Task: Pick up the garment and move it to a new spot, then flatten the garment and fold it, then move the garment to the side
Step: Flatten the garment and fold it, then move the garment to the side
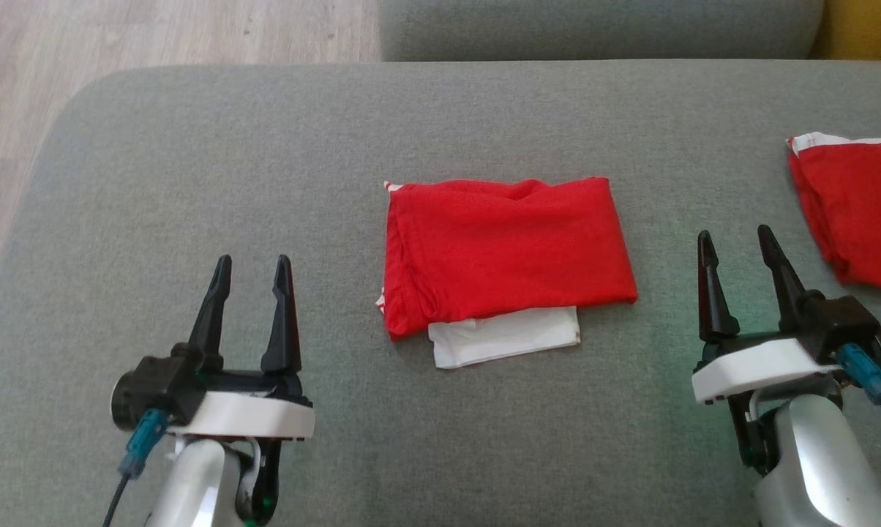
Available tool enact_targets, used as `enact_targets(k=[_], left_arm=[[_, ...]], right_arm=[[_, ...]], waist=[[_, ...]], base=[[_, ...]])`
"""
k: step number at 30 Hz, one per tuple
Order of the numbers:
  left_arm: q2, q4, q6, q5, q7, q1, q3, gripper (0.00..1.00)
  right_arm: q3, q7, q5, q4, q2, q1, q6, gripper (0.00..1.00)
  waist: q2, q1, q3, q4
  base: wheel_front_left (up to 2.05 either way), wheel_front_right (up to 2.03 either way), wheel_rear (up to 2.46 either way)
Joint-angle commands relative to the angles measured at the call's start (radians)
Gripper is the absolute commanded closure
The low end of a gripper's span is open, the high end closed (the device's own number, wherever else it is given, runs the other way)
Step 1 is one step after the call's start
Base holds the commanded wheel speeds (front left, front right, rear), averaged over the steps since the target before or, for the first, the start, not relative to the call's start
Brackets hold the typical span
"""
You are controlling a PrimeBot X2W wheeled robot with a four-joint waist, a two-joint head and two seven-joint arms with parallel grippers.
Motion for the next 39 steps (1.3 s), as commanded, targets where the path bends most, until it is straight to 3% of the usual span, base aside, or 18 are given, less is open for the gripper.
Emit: enact_targets(k=[1,11,24,25,27,32,39], left_arm=[[0.006,-0.029,0.0,0.0,-0.005,-0.028,0.036,0.0],[0.006,-0.027,-0.004,-0.007,-0.005,-0.068,0.014,0.0],[0.006,-0.005,-0.007,-0.033,-0.005,-0.112,-0.022,0.0],[0.006,-0.003,-0.006,-0.033,-0.005,-0.113,-0.024,0.0],[0.006,0.001,-0.006,-0.034,-0.005,-0.116,-0.025,0.0],[0.006,0.005,-0.002,-0.024,-0.005,-0.114,-0.022,0.0],[0.006,0.004,-0.007,0.004,-0.005,-0.105,-0.02,0.0]], right_arm=[[0.027,-0.011,0.002,-0.034,0.002,-0.024,-0.001,0.0],[0.034,0.083,0.002,0.068,0.002,-0.121,-0.001,0.0],[0.144,0.243,0.014,0.369,0.002,-0.264,-0.001,0.0],[0.153,0.25,0.016,0.384,0.002,-0.27,-0.001,0.2],[0.168,0.257,0.023,0.408,0.002,-0.281,-0.001,1.0],[0.173,0.219,-0.002,0.432,0.002,-0.303,-0.001,1.0],[0.125,0.161,-0.133,0.384,0.002,-0.318,-0.001,1.0]], waist=[[0.0,0.0,0.004,0.005],[0.0,0.0,0.063,0.049],[0.0,0.0,0.13,0.127],[0.0,0.0,0.13,0.129],[0.0,0.0,0.129,0.132],[0.0,0.0,0.111,0.114],[0.0,0.0,0.072,0.037]], base=[[0.0,0.0,0.0],[0.0,0.0,0.0],[0.0,0.0,0.0],[0.0,0.0,0.0],[0.0,0.0,0.0],[0.0,0.0,0.0],[0.0,0.0,0.0]])
